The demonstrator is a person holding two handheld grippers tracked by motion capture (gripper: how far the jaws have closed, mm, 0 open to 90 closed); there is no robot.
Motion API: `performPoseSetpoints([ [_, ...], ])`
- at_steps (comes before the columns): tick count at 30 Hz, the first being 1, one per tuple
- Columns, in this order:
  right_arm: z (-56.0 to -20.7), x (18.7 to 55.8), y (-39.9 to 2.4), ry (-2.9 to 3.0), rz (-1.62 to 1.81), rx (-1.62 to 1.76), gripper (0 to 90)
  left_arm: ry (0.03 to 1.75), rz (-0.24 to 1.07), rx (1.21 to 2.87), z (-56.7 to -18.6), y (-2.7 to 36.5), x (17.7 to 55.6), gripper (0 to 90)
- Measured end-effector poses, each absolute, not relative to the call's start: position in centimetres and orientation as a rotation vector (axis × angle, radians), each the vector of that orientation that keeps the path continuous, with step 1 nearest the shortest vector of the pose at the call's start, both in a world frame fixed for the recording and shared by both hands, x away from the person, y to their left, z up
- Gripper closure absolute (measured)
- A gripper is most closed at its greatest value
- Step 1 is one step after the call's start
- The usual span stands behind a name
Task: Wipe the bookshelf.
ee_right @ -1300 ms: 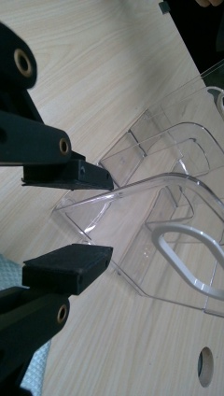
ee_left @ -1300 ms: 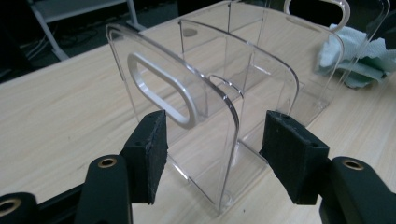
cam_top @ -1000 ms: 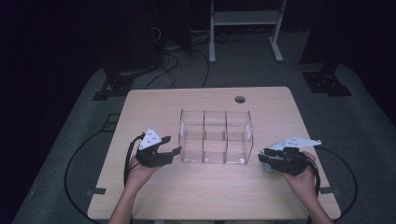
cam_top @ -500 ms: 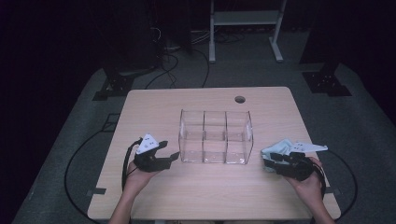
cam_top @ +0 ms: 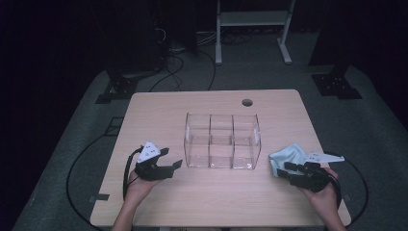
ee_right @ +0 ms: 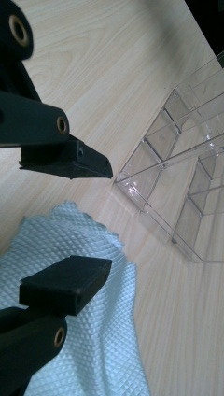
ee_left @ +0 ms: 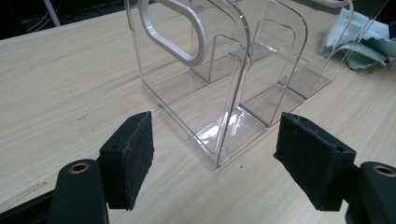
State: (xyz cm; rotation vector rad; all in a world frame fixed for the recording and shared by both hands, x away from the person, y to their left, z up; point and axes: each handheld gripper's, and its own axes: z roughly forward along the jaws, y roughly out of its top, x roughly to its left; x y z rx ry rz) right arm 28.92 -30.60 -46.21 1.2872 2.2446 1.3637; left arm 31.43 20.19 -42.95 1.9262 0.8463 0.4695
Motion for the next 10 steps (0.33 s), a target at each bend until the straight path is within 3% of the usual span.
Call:
performPoseSetpoints([
  [10,-46.75,27.87,-31.19,2.245,1.367,1.286,43.0,0.862,0.475,1.898,-43.67,20.78,30.45,25.4],
])
